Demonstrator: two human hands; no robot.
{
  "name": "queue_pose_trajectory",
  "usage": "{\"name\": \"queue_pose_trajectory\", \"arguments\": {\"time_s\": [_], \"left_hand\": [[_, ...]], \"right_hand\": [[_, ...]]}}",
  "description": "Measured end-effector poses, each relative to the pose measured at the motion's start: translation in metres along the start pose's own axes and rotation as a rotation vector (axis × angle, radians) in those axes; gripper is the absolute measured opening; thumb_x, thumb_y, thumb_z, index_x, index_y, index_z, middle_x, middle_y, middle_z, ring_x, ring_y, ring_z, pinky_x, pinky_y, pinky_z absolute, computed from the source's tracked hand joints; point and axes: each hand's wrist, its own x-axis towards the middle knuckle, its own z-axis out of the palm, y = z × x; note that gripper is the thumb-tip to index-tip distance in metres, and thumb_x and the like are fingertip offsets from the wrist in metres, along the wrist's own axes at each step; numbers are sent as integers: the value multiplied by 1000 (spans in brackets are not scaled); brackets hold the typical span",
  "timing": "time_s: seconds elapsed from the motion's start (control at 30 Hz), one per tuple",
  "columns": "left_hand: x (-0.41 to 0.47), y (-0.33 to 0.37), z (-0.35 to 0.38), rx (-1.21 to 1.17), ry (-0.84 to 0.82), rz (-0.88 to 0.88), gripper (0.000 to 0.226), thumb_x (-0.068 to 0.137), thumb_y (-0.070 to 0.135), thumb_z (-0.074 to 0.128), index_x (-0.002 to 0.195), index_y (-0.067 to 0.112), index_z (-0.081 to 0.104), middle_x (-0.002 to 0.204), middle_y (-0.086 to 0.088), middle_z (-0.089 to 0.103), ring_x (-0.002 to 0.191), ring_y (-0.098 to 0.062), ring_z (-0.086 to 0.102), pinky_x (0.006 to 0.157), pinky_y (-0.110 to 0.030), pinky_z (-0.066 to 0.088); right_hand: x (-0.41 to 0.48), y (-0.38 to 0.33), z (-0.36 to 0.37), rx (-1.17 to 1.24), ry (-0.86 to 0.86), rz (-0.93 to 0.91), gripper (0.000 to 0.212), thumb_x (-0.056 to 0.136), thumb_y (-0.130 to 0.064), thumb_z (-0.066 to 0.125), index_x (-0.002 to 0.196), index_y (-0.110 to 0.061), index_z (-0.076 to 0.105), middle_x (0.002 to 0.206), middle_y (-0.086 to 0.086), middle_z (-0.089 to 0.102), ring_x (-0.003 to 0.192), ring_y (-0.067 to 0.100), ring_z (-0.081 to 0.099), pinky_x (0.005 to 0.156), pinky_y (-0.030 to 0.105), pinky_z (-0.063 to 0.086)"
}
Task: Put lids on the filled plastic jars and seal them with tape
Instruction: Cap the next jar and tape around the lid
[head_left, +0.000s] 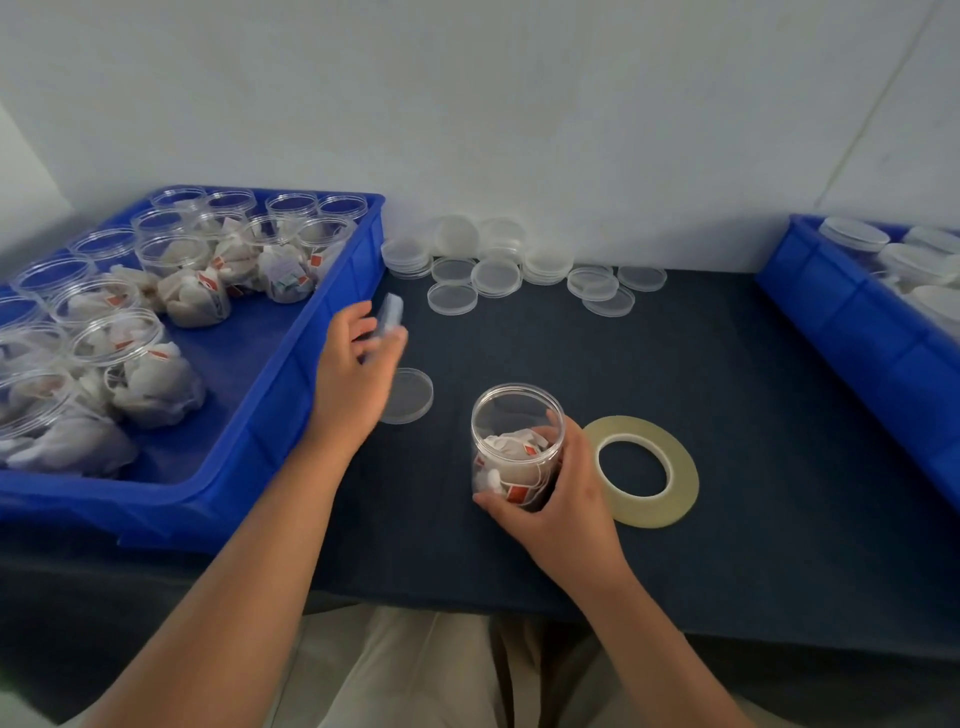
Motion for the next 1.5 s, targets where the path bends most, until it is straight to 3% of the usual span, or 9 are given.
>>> {"name": "queue_pose_trajectory", "arguments": {"time_s": [0.13,0.3,0.5,0.63,0.77,0.83,1.07,1.2,1.5], "left_hand": [[-24,48,-4,-399,-213,-90,31,102,49,48,129,39,62,103,-11,80,80,-30,79,50,-23,52],[-53,67,6,-133,-396,28,25,109,39,48,118,45,71,89,2,76,55,-16,69,46,-19,47],[-63,60,18,582,-414,238,30,111,40,43,131,49,62,118,24,60,70,2,68,67,-14,43],[-69,60,24,760,-386,353,43,108,54,36,144,41,56,137,16,62,112,3,58,81,-17,40],[-77,70,39,812,-553,327,90,82,92,33,157,43,30,156,10,46,137,-12,51,97,-33,45],[-80,76,47,873,-641,358,97,77,95,37,159,43,26,160,11,39,141,-14,47,99,-36,45],[-82,86,64,1047,-682,533,77,96,72,47,157,26,35,162,5,38,149,-19,32,113,-42,38],[-74,83,53,948,-742,370,66,100,65,41,155,30,31,161,7,37,143,-17,41,108,-39,40],[-66,82,52,892,-850,394,41,97,55,44,134,36,39,141,12,50,128,-16,49,99,-37,43]], "right_hand": [[0,0,0,-18,6,-8,96,68,-62,90,141,-56,28,134,-38,46,129,-5,52,101,9,46],[-1,-1,1,-20,19,-14,96,69,-61,90,137,-67,22,132,-39,47,127,-5,53,98,8,44],[-1,-2,1,0,0,24,99,71,-58,91,150,-41,34,138,-33,49,131,-1,52,105,23,51],[-2,-3,0,32,-17,47,99,73,-54,92,152,-36,35,140,-24,52,132,5,55,106,33,54],[-2,-4,0,37,-14,54,93,75,-56,90,148,-40,36,135,-29,53,128,0,56,100,21,54],[-3,-5,1,50,-8,58,93,76,-58,89,149,-41,35,134,-31,52,129,-2,55,100,16,51],[-2,-6,2,19,-22,70,90,77,-64,81,151,-36,38,135,-25,56,127,-1,56,104,27,54],[-3,-7,1,50,-24,59,93,78,-55,89,151,-44,32,139,-27,53,130,0,55,103,29,55],[-1,-5,1,41,-12,15,88,78,-48,91,147,-41,37,133,-24,58,124,4,60,97,28,58]]}}
